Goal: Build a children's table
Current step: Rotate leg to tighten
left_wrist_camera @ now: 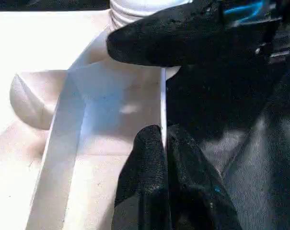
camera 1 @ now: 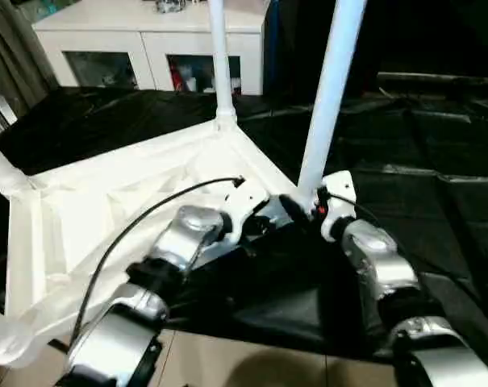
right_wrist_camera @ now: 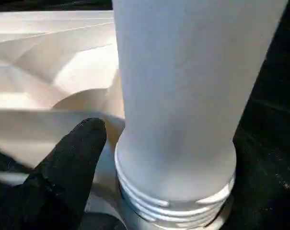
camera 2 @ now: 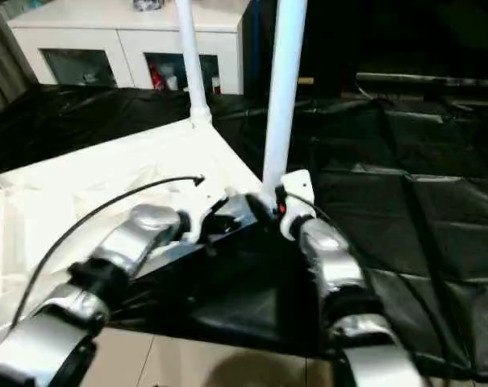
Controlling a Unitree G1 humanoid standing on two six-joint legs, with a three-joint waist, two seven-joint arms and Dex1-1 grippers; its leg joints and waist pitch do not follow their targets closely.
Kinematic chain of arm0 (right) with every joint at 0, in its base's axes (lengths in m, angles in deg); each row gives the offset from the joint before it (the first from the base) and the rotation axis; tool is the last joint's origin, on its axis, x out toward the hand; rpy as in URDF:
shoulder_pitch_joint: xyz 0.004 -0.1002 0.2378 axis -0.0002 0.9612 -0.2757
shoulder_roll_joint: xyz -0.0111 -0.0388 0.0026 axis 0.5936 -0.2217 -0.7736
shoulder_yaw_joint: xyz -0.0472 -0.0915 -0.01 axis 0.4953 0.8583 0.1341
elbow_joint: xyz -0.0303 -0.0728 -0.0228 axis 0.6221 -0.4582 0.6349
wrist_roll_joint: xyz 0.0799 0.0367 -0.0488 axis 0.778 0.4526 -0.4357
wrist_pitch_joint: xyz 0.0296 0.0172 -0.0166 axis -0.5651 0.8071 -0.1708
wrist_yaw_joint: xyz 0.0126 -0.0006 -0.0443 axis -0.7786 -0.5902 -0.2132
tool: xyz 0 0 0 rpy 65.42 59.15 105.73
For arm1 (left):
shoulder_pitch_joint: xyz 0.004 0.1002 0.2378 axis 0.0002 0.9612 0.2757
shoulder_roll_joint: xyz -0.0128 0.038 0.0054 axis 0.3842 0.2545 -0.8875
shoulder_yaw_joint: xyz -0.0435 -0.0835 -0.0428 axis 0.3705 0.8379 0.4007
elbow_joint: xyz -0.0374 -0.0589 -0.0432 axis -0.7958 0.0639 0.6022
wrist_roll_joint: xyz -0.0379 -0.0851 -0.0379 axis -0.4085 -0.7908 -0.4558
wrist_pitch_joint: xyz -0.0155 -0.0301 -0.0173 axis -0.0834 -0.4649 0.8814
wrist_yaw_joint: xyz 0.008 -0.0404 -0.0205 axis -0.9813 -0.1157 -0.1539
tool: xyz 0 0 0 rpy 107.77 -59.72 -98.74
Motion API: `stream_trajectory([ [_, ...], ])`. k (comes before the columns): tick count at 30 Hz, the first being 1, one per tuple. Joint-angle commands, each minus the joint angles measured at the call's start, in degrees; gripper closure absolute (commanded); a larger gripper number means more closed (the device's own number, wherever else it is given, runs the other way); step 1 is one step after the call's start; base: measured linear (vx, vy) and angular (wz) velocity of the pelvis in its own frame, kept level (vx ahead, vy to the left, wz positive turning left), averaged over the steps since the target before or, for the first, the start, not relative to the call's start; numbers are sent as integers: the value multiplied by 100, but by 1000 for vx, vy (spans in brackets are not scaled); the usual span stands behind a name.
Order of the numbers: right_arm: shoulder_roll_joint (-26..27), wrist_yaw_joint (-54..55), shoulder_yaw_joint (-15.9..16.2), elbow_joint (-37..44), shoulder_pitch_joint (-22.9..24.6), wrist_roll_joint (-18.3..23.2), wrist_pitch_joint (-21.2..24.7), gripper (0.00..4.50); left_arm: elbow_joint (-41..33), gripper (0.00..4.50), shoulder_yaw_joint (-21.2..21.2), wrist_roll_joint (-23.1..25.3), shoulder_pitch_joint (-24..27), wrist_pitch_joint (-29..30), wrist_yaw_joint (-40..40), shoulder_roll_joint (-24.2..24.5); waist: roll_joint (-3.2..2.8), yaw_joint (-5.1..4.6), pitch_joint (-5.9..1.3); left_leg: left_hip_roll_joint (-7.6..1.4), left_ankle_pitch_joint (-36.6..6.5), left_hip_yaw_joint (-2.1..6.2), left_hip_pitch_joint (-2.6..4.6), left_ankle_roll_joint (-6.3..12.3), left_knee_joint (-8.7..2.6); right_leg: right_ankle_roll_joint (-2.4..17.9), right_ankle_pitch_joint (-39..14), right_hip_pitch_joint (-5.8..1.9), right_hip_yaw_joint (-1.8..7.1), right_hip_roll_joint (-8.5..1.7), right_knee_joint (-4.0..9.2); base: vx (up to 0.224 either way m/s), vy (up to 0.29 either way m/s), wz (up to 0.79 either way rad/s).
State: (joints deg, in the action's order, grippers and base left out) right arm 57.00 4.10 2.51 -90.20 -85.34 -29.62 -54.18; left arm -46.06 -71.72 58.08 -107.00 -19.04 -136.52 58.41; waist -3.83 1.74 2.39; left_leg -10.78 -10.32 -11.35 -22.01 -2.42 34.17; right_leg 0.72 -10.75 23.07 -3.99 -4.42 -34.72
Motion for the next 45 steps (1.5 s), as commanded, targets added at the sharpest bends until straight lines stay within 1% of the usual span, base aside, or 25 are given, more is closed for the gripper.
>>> stream_trajectory([
  [1,-99,-745,290,119,241,108,144,55,-585,450,-193,-291,226,-218,-743,93,156,40,-344,-235,-947,126,39,725,-348,1279,-1224,-289,245,-410,471,0,0,0],
  [2,-186,-933,278,221,293,163,143,55,-727,450,-234,-319,307,-200,-890,170,149,52,-358,-251,-927,132,51,735,-350,1308,-1143,-306,243,-418,450,0,0,0],
  [3,-283,-1139,256,356,353,253,204,55,-898,450,-275,-365,399,-169,-1051,261,138,62,-365,-256,-845,124,47,788,-339,1367,-957,-299,246,-407,422,0,0,0],
  [4,-457,-1504,222,543,429,407,290,55,-1133,450,-325,-429,516,-102,-1289,391,121,66,-358,-264,-852,117,50,814,-343,1414,-854,-299,242,-389,421,0,0,0],
  [5,-529,-1653,213,627,464,467,322,55,-1230,450,-343,-455,564,-63,-1376,445,125,74,-362,-265,-850,116,46,823,-341,1447,-791,-304,237,-383,404,0,0,0],
  [7,-804,-2131,207,879,575,621,488,55,-1510,450,-387,-502,702,57,-1612,639,109,90,-356,-278,-929,110,70,793,-346,1460,-852,-291,236,-375,408,0,0,0],
  [8,-804,-2131,207,879,575,621,488,55,-1510,450,-387,-502,702,57,-1612,639,115,97,-351,-274,-965,109,62,764,-346,1445,-909,-290,237,-373,403,0,0,0],
  [9,-917,-2335,205,968,616,662,559,55,-1582,450,-379,-510,737,89,-1649,699,119,95,-342,-272,-1002,111,59,743,-357,1437,-974,-289,235,-374,416,0,0,0],
  [10,-1031,-2522,219,1039,659,679,615,55,-1634,450,-366,-520,760,125,-1680,753,145,95,-335,-264,-1090,104,72,688,-356,1395,-1144,-283,235,-375,442,0,0,0],
  [11,-1131,-2629,251,1071,698,650,624,55,-1676,450,-360,-524,774,163,-1727,806,145,109,-329,-267,-1126,108,80,646,-360,1347,-1292,-279,244,-383,454,0,0,0],
  [12,-1178,-2691,268,1095,722,647,634,55,-1707,450,-352,-526,785,182,-1753,832,141,114,-330,-267,-1122,108,82,633,-358,1327,-1333,-272,248,-385,458,0,0,0],
  [13,-1197,-2719,274,1109,734,650,642,55,-1716,450,-346,-527,788,189,-1758,840,142,119,-329,-264,-1096,112,72,613,-360,1291,-1395,-276,250,-396,465,0,0,0],
  [16,-1291,-2840,266,1195,806,698,702,55,-1774,450,-306,-535,799,246,-1765,885,155,127,-337,-260,-985,117,67,609,-358,1272,-1295,-281,250,-387,452,0,0,0],
  [19,-1350,-2897,267,1305,856,739,794,55,-1885,450,-315,-565,833,327,-1765,936,134,136,-343,-258,-916,117,68,628,-348,1314,-1161,-280,246,-384,436,0,0,0],
  [20,-1351,-2898,269,1315,856,740,802,55,-1887,450,-318,-569,832,326,-1764,940,143,137,-344,-251,-914,113,67,637,-343,1322,-1150,-281,243,-383,442,0,0,0],
  [26,-1348,-2873,262,1400,875,752,804,55,-1923,450,-311,-574,829,368,-1785,935,129,138,-348,-251,-928,118,71,605,-344,1318,-1150,-284,238,-379,442,0,0,0],
  [31,-1458,-2955,231,1497,947,789,844,55,-1989,450,-311,-586,844,413,-1786,966,138,146,-351,-251,-867,119,67,639,-338,1339,-1016,-298,240,-377,425,0,0,0],
  [35,-1508,-2957,219,1536,994,776,843,55,-1993,450,-311,-597,847,425,-1771,978,140,150,-348,-245,-895,117,69,641,-333,1322,-1133,-293,235,-378,441,0,0,0],
  [40,-1443,-2784,219,1466,996,719,826,55,-2018,450,-316,-602,870,433,-1743,948,137,147,-353,-248,-862,121,68,637,-330,1324,-1083,-293,234,-374,430,0,0,0],
  [41,-1386,-2712,252,1437,985,720,839,55,-2025,450,-323,-601,876,443,-1726,924,150,144,-353,-242,-848,116,65,650,-325,1328,-1070,-295,235,-374,427,0,0,0],
  [43,-1335,-2660,279,1436,977,725,851,81,-2027,450,-332,-607,875,447,-1713,912,156,141,-358,-238,-818,116,63,654,-320,1330,-1049,-297,235,-375,422,0,0,0],
  [45,-1271,-2595,281,1449,970,736,859,87,-2032,450,-339,-615,874,453,-1701,903,147,132,-350,-241,-853,118,61,645,-324,1323,-1108,-292,234,-378,430,0,0,0],
])
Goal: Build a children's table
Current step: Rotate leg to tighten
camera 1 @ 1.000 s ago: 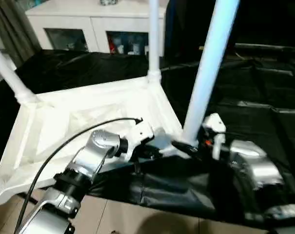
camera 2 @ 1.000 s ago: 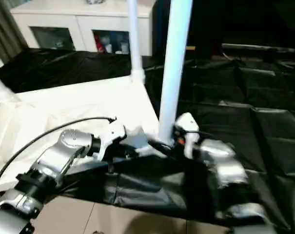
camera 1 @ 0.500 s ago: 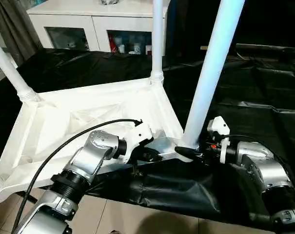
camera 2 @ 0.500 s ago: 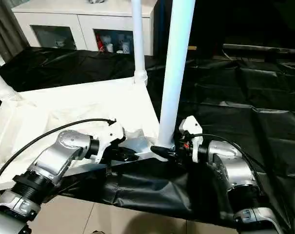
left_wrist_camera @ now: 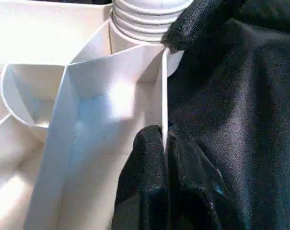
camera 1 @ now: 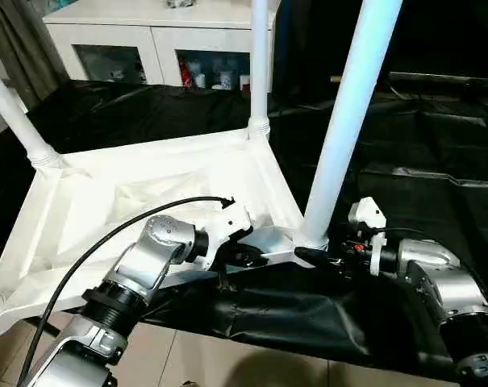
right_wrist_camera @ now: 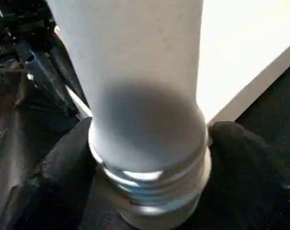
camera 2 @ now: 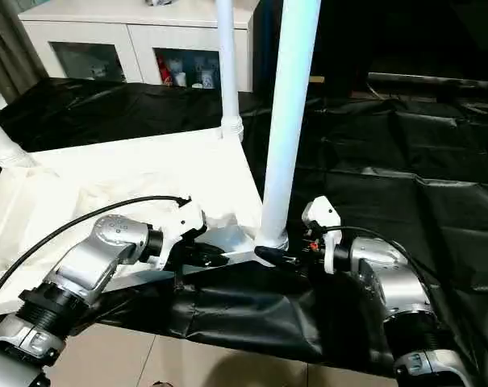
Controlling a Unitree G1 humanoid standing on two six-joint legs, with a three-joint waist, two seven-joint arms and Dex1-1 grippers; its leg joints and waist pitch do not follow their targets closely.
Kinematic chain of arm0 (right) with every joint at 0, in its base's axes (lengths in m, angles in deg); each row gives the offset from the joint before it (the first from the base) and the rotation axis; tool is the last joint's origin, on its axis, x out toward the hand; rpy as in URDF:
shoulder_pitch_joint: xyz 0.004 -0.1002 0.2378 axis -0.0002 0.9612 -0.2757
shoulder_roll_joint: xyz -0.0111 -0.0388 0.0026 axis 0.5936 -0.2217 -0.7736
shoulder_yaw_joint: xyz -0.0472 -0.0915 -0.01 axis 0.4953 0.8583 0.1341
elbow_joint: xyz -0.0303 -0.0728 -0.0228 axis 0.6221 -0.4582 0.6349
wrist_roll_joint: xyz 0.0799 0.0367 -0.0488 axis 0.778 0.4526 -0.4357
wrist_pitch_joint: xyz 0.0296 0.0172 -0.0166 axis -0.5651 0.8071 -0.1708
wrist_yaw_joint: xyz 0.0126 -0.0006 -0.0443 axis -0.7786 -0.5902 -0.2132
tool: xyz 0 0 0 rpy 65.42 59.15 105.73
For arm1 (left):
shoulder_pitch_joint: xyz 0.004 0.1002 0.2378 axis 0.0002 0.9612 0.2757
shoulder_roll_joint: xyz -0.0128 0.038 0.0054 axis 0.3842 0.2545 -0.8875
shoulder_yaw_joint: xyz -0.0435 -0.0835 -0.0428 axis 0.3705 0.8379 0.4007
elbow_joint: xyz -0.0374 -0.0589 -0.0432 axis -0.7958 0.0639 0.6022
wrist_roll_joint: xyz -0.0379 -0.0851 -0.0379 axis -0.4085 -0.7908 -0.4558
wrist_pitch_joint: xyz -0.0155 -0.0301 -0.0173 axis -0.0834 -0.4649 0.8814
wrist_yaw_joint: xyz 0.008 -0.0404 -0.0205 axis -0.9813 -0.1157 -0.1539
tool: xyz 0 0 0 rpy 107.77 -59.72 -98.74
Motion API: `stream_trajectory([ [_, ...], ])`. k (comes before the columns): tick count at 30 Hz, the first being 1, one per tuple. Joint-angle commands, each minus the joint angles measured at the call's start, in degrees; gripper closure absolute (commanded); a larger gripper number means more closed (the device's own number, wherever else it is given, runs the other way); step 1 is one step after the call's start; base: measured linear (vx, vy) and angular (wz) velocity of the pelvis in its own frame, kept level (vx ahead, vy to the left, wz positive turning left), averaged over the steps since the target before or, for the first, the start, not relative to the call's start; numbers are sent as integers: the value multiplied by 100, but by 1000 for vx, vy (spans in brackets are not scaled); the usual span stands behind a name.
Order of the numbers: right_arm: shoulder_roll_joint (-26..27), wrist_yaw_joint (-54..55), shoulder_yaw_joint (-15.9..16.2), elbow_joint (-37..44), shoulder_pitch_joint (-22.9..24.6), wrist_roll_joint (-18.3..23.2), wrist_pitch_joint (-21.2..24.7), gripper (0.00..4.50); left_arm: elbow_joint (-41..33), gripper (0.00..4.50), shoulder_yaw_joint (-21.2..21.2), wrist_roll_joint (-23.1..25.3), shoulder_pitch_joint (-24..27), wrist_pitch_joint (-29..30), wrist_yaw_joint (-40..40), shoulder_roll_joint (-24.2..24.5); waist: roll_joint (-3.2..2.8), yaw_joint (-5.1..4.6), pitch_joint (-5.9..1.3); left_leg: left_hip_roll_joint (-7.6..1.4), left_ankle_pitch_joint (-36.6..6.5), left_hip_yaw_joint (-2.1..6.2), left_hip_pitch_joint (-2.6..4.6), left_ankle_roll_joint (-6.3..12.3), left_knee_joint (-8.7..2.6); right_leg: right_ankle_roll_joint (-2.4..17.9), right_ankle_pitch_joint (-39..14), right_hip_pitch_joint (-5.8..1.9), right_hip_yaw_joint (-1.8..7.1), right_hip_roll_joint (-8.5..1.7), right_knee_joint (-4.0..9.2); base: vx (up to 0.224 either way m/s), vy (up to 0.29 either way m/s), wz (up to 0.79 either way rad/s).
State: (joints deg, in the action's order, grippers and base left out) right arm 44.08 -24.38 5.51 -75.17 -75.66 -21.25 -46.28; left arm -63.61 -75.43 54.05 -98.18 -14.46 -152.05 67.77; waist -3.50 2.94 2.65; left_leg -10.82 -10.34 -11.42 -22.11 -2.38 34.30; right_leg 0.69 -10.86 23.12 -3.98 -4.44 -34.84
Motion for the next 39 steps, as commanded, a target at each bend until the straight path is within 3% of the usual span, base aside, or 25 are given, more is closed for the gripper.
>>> stream_trajectory([
  [1,54,291,-31,-56,-7,-88,79,90,-278,450,30,-212,-8,-4,-140,-40,114,5,-377,-237,-874,126,75,620,-337,1322,-1123,-297,232,-375,442,0,0,0],
  [8,279,493,15,-46,4,-108,71,141,-297,450,13,-222,7,6,-122,-71,117,-71,-367,-232,-989,135,72,549,-346,1342,-1164,-301,235,-371,447,0,0,0],
  [20,544,826,-38,-26,68,-58,114,145,-117,450,18,-100,-39,-4,239,-262,126,-74,-364,-238,-962,133,80,563,-343,1386,-1082,-299,246,-377,435,0,0,0],
  [23,883,1804,-87,-490,-147,-381,-46,146,508,450,165,85,-354,-29,996,-677,132,-94,-326,-222,-1115,121,96,476,-358,1292,-1459,-259,241,-363,492,0,0,0],
  [25,1146,2473,-162,-807,-315,-513,-119,146,942,450,261,184,-588,-112,1482,-940,129,-107,-326,-197,-1277,127,134,304,-353,1202,-1864,-240,237,-380,541,0,0,0],
  [26,1268,2736,-197,-918,-386,-541,-131,146,1107,450,285,203,-686,-146,1620,-1039,142,-113,-318,-191,-1365,147,127,220,-368,1057,-2165,-250,231,-388,570,0,0,0],
  [30,1808,3713,-243,-1372,-703,-670,-181,151,1728,450,276,363,-1072,-365,2151,-1376,136,-129,-345,-191,-1289,157,107,224,-379,1045,-1877,-250,237,-385,541,0,0,0],
  [31,1974,3981,-231,-1516,-821,-721,-180,153,1856,450,216,440,-1154,-445,2223,-1438,110,-149,-349,-181,-1308,160,97,222,-381,1063,-1816,-266,226,-382,547,0,0,0],
  [35,2276,4020,-154,-1653,-1011,-797,-435,153,2034,450,164,522,-1248,-557,2202,-1510,102,-146,-361,-193,-1273,161,88,317,-376,1162,-1578,-276,233,-403,526,0,0,0],
  [36,2288,3957,-164,-1634,-1010,-773,-470,111,2043,450,170,526,-1248,-565,2195,-1508,107,-146,-360,-197,-1289,158,90,330,-377,1172,-1544,-277,232,-397,528,0,0,0],
  [39,2222,3667,-264,-1518,-996,-653,-607,101,2158,450,209,540,-1251,-679,2105,-1447,127,-135,-363,-198,-1280,149,91,420,-372,1236,-1385,-290,235,-395,511,0,0,0],
])
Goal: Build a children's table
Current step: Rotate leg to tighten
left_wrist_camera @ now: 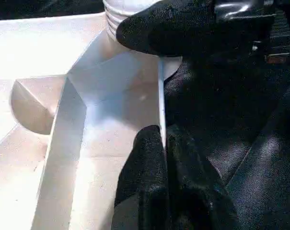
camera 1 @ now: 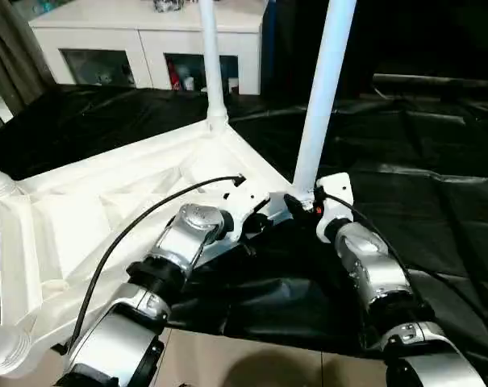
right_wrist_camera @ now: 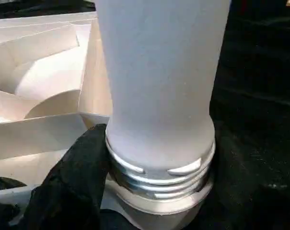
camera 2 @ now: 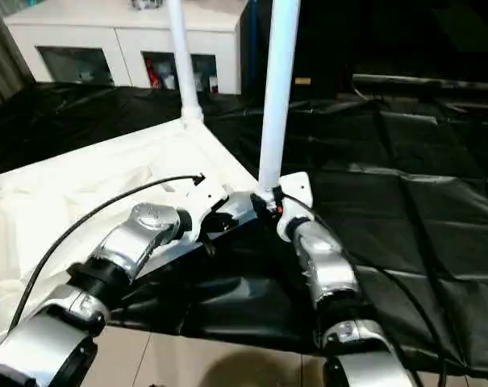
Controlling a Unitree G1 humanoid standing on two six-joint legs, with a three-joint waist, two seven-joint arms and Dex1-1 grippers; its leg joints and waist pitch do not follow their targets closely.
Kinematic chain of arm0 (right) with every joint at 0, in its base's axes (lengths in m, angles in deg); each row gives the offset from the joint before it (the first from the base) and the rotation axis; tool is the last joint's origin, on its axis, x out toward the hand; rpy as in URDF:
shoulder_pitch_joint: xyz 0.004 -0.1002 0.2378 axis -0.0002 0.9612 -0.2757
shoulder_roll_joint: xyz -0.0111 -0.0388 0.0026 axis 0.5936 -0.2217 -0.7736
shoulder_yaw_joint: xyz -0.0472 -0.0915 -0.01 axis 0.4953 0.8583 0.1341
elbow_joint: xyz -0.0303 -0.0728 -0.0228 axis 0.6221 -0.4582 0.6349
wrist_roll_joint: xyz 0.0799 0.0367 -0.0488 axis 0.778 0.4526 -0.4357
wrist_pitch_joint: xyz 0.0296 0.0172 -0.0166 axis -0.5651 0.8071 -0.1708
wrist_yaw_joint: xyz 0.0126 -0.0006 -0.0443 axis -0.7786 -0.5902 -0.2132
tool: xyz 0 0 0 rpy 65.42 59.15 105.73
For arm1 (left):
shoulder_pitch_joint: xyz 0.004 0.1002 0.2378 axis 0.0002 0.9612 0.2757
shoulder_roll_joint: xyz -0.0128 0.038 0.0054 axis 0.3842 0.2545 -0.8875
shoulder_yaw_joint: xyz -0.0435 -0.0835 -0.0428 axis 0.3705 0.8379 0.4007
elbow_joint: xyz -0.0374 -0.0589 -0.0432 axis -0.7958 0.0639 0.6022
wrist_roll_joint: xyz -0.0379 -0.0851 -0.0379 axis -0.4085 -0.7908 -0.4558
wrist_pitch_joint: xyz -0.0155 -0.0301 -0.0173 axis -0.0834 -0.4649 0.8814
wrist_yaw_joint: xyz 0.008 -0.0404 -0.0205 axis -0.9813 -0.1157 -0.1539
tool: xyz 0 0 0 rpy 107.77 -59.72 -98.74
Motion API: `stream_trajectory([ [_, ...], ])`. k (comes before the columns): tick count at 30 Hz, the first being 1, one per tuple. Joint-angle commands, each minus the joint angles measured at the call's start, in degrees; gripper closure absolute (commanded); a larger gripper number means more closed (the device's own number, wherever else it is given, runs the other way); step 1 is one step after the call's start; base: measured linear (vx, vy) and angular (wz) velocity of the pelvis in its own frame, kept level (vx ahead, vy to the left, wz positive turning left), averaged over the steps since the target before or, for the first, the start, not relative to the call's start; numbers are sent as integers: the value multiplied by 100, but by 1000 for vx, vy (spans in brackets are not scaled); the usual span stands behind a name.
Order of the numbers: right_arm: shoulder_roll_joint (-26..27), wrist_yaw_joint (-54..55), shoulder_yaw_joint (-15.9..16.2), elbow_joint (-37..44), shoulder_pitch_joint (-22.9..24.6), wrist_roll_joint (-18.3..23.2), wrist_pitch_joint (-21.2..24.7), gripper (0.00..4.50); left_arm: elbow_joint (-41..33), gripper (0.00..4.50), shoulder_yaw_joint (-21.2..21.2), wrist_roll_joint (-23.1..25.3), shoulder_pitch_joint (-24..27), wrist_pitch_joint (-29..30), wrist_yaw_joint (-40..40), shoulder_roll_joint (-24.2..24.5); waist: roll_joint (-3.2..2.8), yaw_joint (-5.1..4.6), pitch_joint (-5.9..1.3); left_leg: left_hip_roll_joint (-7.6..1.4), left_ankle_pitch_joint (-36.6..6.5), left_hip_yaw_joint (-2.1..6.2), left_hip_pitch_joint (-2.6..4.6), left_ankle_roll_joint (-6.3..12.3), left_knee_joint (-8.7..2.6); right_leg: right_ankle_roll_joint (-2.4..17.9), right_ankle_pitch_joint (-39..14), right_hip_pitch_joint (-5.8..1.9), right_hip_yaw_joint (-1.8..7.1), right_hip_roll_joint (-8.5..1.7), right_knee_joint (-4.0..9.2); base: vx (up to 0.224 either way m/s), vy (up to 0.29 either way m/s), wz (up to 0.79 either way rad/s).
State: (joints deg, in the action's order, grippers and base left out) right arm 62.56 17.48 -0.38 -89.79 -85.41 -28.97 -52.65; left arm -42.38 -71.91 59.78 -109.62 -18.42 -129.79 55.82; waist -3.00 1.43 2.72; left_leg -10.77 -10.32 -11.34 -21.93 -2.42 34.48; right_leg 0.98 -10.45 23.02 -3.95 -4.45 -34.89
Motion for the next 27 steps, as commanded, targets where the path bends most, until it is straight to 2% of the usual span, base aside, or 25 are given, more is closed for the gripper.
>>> stream_trajectory([
  [1,344,-564,317,-42,-17,132,23,80,53,450,-144,-29,-106,-308,-135,-236,78,20,-363,-208,-1304,140,73,441,-392,1209,-1471,-275,232,-396,520,0,0,0],
  [2,344,-564,317,-42,-17,132,23,64,53,450,-144,-29,-106,-308,-135,-236,75,24,-361,-207,-1308,143,73,441,-393,1208,-1501,-277,231,-398,526,0,0,0],
  [6,-222,-1231,311,236,127,183,-9,56,-63,450,-260,-28,9,-566,-681,22,97,52,-366,-213,-1221,140,59,497,-387,1190,-1490,-294,234,-402,523,0,0,0],
  [7,-405,-1493,334,356,193,212,3,56,-200,450,-288,-66,83,-576,-877,108,72,64,-379,-215,-1150,138,64,527,-375,1217,-1377,-296,235,-399,504,0,0,0],
  [8,-576,-1759,351,470,255,249,31,56,-340,450,-306,-118,153,-549,-1064,186,80,84,-381,-232,-1089,136,63,571,-372,1274,-1197,-297,237,-397,488,0,0,0],
  [9,-752,-2062,389,623,340,298,77,56,-521,450,-330,-188,240,-522,-1272,278,46,97,-382,-240,-1063,141,58,590,-372,1315,-1089,-303,239,-403,466,0,0,0],
  [10,-865,-2258,414,723,395,330,107,56,-640,450,-345,-234,296,-504,-1408,338,67,89,-390,-245,-1008,135,43,640,-365,1377,-895,-310,239,-392,440,0,0,0],
  [11,-956,-2451,429,828,451,360,121,56,-753,450,-363,-281,351,-517,-1561,400,60,115,-397,-247,-967,126,66,683,-352,1440,-746,-307,240,-385,433,0,0,0],
  [13,-1187,-2893,465,1076,579,461,223,56,-1080,450,-422,-415,492,-408,-1941,571,49,146,-392,-262,-969,126,59,721,-358,1474,-738,-317,233,-391,417,0,0,0],
  [14,-1418,-3287,513,1315,699,558,320,56,-1395,450,-511,-507,626,-309,-2284,776,44,168,-384,-280,-995,126,64,716,-365,1487,-779,-309,234,-388,418,0,0,0],
  [17,-1749,-3884,562,1661,863,736,575,56,-1721,450,-545,-571,787,-259,-2606,1029,24,224,-376,-287,-1082,113,83,667,-369,1469,-901,-287,237,-374,421,0,0,0],
  [22,-2162,-4448,615,1926,1011,846,833,56,-2007,450,-512,-612,949,-143,-2831,1268,38,220,-346,-271,-1325,123,88,460,-399,1298,-1447,-283,243,-383,480,0,0,0],
  [27,-2340,-4647,612,2054,1079,912,961,56,-2245,450,-510,-684,1043,-2,-2898,1404,27,216,-352,-266,-1238,129,81,451,-394,1263,-1444,-272,242,-384,487,0,0,0],
])
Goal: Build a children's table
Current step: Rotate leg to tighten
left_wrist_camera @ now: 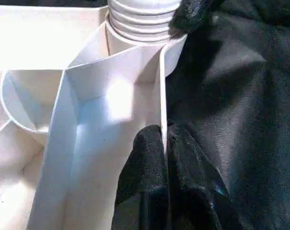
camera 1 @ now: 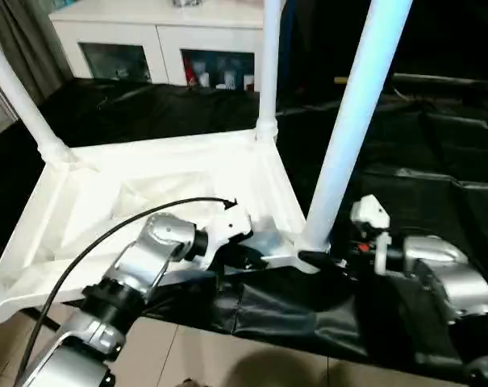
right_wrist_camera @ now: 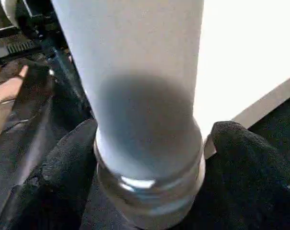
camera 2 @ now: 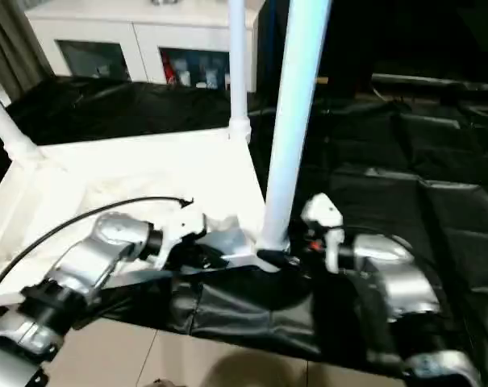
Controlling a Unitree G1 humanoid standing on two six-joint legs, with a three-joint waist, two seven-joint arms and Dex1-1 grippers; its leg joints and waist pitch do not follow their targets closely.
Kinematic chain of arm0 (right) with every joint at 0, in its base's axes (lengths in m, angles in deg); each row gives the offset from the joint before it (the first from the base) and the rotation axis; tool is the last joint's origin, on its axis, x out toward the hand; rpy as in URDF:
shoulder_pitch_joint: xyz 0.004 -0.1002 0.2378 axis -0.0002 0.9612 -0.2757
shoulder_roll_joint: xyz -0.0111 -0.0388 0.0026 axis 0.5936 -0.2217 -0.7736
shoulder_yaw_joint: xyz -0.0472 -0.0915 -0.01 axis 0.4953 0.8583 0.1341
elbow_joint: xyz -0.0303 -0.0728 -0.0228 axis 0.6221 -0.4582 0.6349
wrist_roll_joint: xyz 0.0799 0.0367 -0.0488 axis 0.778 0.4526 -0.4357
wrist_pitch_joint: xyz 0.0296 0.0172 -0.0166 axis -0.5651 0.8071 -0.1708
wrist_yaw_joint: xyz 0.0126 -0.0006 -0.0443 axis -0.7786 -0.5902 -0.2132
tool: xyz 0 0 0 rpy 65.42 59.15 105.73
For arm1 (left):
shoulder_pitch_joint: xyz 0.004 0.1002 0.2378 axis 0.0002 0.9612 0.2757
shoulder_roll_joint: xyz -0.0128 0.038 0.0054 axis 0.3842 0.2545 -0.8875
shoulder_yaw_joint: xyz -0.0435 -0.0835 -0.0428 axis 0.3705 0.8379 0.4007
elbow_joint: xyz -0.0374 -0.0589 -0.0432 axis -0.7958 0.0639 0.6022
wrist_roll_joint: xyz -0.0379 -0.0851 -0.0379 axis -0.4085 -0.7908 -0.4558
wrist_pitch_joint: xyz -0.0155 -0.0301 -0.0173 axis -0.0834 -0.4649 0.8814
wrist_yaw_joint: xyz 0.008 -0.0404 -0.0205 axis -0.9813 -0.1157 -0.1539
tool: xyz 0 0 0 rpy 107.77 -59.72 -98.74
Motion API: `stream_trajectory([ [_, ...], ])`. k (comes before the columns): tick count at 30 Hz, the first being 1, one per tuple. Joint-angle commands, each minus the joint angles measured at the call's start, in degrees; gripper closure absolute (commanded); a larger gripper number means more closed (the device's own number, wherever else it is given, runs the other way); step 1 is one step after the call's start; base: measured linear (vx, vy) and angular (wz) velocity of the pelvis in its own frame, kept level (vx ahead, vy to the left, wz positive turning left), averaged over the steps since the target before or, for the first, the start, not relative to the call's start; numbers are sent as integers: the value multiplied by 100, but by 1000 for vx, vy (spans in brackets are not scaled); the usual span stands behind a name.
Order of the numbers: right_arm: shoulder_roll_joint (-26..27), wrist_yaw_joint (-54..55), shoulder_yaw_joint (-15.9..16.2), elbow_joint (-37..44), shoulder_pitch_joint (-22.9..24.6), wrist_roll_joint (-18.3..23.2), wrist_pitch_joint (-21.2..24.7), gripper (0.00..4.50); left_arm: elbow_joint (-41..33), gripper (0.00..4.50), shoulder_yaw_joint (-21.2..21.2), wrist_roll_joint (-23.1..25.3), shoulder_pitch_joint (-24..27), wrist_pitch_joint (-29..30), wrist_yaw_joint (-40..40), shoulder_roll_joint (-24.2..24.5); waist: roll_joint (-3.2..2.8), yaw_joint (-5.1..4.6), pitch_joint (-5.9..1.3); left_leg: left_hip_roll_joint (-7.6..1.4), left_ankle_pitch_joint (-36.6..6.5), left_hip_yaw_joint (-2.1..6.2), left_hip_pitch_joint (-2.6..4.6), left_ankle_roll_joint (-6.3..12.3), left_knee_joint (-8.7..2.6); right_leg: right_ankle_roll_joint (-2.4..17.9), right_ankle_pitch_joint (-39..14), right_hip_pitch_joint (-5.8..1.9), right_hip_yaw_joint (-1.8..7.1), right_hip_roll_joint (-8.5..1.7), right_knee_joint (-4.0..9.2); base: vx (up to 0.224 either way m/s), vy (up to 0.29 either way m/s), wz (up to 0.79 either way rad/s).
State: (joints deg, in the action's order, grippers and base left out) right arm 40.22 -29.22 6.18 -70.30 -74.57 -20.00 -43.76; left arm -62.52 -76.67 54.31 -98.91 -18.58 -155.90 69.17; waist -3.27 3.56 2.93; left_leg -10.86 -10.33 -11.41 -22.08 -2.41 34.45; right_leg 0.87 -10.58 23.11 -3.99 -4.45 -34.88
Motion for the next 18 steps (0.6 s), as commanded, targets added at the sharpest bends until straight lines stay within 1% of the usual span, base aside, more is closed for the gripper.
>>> stream_trajectory([
  [1,-103,48,-56,92,-14,13,70,56,-254,450,-34,-146,-27,37,-283,80,51,-5,-374,-253,-1222,136,92,448,-390,1288,-1382,-278,243,-375,480,0,0,0],
  [3,-65,104,-64,90,-34,22,103,56,-275,450,-32,-148,-32,64,-274,83,38,-6,-377,-252,-1233,139,101,439,-389,1301,-1354,-277,241,-372,479,0,0,0],
  [6,36,198,-32,90,-49,11,116,93,-263,450,-12,-144,-50,74,-242,54,43,-10,-379,-247,-1234,139,96,432,-386,1307,-1317,-283,239,-375,477,0,0,0],
  [10,311,284,46,201,23,73,249,126,-266,450,-9,-145,-50,113,-166,3,21,-25,-376,-246,-1271,146,96,398,-396,1297,-1347,-281,236,-372,479,0,0,0],
  [12,367,301,82,246,68,90,298,135,-266,450,-7,-153,-43,143,-104,0,26,-26,-380,-250,-1266,149,104,382,-399,1288,-1322,-282,239,-371,476,0,0,0],
  [15,381,306,84,253,77,97,322,158,-263,450,-6,-155,-43,152,-86,0,18,-26,-377,-250,-1293,148,105,369,-400,1300,-1328,-281,239,-372,477,0,0,0],
  [16,469,497,77,189,97,11,278,164,-172,450,16,-105,-59,140,49,-28,16,-28,-376,-245,-1311,146,103,359,-399,1292,-1351,-283,239,-375,482,0,0,0],
  [17,469,497,77,189,97,11,278,164,-172,450,16,-105,-59,140,49,-28,13,-30,-374,-246,-1315,146,102,351,-399,1289,-1364,-278,241,-377,483,0,0,0],
  [18,512,606,68,145,97,-51,232,169,-121,450,33,-77,-73,134,125,-47,27,-39,-377,-244,-1305,150,99,337,-403,1279,-1356,-282,241,-376,479,0,0,0],
])
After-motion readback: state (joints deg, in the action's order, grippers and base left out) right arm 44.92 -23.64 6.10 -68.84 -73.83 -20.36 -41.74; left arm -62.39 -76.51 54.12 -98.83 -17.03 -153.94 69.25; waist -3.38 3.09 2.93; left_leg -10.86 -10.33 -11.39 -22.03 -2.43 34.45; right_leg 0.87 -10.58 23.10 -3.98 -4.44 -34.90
